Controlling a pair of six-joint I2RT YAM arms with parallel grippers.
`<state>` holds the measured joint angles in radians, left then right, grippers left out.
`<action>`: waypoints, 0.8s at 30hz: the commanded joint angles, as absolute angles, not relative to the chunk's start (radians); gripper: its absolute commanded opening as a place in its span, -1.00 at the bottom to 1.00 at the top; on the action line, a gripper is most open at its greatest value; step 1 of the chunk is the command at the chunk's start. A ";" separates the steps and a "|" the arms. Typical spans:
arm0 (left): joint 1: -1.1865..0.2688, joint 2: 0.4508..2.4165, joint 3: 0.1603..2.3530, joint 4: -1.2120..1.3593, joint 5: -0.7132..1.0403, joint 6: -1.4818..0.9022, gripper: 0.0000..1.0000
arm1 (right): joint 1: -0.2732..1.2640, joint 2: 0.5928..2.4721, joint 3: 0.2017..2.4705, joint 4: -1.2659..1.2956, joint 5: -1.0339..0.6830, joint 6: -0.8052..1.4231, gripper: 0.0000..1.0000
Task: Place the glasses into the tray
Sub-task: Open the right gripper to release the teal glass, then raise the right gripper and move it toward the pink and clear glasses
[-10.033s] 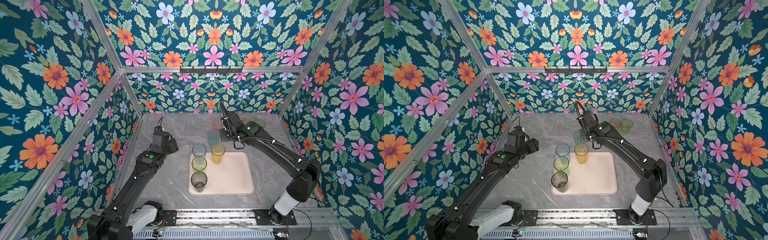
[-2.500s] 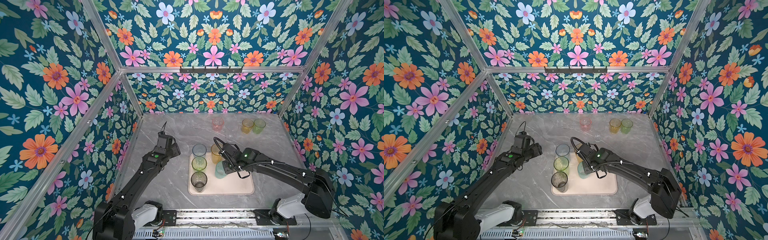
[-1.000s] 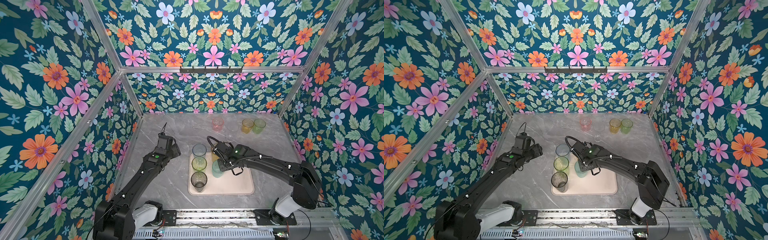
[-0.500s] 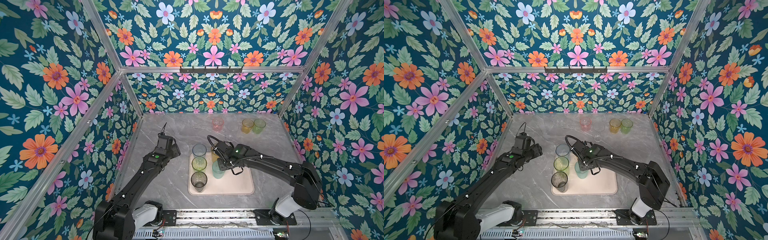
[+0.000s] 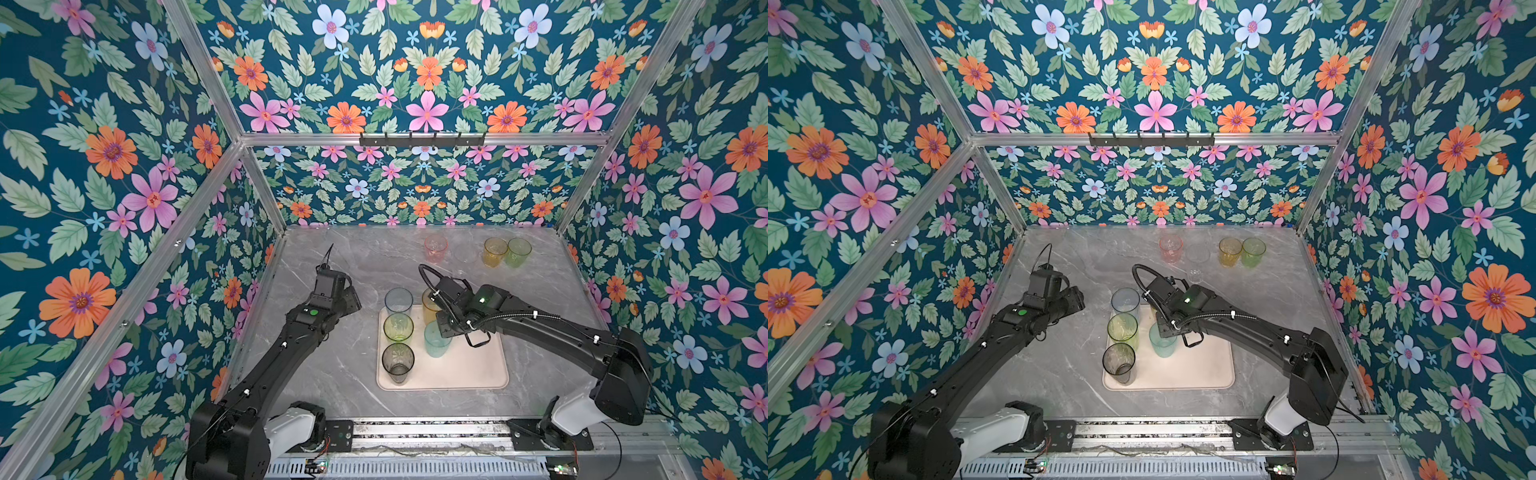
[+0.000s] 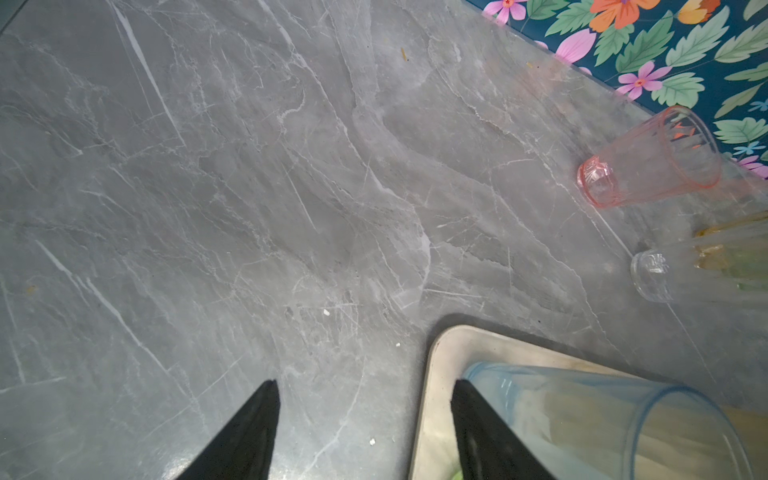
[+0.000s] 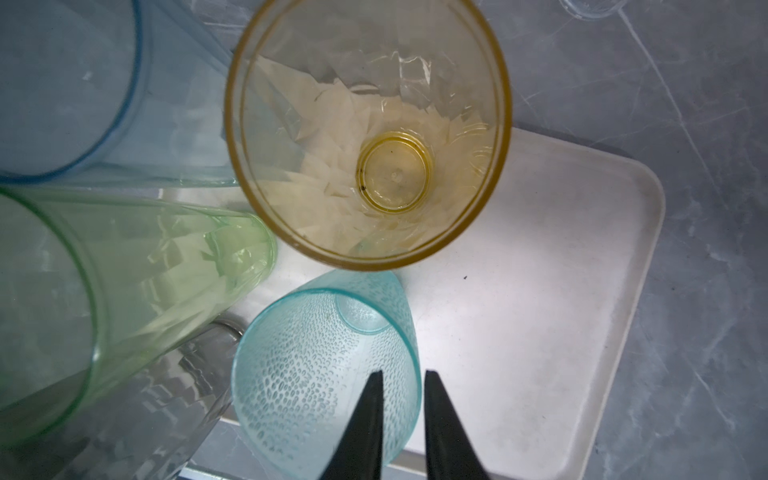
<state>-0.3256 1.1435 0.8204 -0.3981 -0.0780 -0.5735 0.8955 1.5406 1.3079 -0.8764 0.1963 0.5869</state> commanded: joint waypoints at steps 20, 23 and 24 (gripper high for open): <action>-0.324 1.139 0.845 -0.416 -0.100 -0.564 0.37 | 0.741 1.434 1.514 -0.941 0.290 0.403 -0.36; -0.324 1.134 0.842 -0.416 -0.102 -0.566 0.37 | 0.683 1.447 1.548 -0.928 0.282 0.379 -0.31; -0.324 1.134 0.841 -0.416 -0.102 -0.567 0.37 | 0.665 1.453 1.556 -0.923 0.279 0.372 -0.30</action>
<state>-0.3256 1.1385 0.8417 -0.4187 -0.0860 -0.5728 0.6971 1.4433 1.5360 -0.9226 0.2722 0.4118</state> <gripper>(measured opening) 0.685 0.345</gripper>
